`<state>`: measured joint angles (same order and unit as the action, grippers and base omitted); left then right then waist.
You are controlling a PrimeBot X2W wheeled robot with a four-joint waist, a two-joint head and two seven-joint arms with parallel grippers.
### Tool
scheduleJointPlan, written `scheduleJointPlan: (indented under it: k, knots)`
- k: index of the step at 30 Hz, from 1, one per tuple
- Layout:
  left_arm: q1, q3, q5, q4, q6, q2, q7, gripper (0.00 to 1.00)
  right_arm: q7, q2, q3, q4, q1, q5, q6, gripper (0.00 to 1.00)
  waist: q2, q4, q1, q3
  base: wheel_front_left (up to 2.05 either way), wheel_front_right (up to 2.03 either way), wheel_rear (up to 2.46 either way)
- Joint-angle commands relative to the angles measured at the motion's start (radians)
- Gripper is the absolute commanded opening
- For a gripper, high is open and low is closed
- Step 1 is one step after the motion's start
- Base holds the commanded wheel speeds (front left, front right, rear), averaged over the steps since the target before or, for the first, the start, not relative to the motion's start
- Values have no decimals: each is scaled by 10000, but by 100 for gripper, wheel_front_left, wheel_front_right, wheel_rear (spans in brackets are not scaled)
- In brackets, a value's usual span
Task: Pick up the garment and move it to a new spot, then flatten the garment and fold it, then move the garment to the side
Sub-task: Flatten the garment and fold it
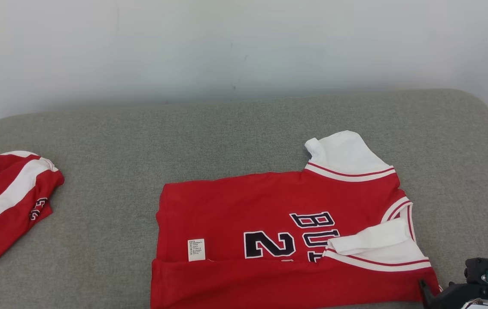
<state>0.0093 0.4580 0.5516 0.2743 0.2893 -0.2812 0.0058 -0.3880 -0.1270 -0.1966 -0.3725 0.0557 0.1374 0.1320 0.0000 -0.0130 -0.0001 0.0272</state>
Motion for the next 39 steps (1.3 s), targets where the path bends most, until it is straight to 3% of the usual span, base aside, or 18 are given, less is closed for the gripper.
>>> scheduleJointPlan:
  k: [1, 8, 14, 23, 31, 39]
  knots:
    - [116, -83, -49, -89, 78, -171, 18, 100, 47, -94, -28, 58, 143, -86, -25, 100, 0, 7, 1, -44, 0, 0, 0]
    - [-560, -618, -63, -933, 273, -800, 201, 100, -40, -623, 215, 813, 1094, 79, -26, 100, 0, 3, 1, 25, 0, 0, 0]
    - [-2127, -651, 199, -1109, 103, -764, 1182, 100, -704, -1052, 1089, 1063, 2801, 486, -26, 100, 0, -63, 1, 539, 0, 0, 0]
    - [-5039, -301, 511, 468, -419, -123, 2842, 100, -1104, -1440, 2544, -653, 5730, 1290, -26, 100, 0, -133, 1, 1870, 0, 0, 0]
    - [-6900, -17, 391, 2071, -863, 265, 3177, 100, -659, -1442, 3605, -2262, 7592, 1546, -26, 100, 0, -92, 1, 2783, 0, 0, 0]
    - [-7536, 264, 206, 3017, -921, 472, 3075, 100, -136, -1615, 4285, -3231, 8445, 1846, -26, 100, 0, 33, 1, 3275, 0, 0, 0]
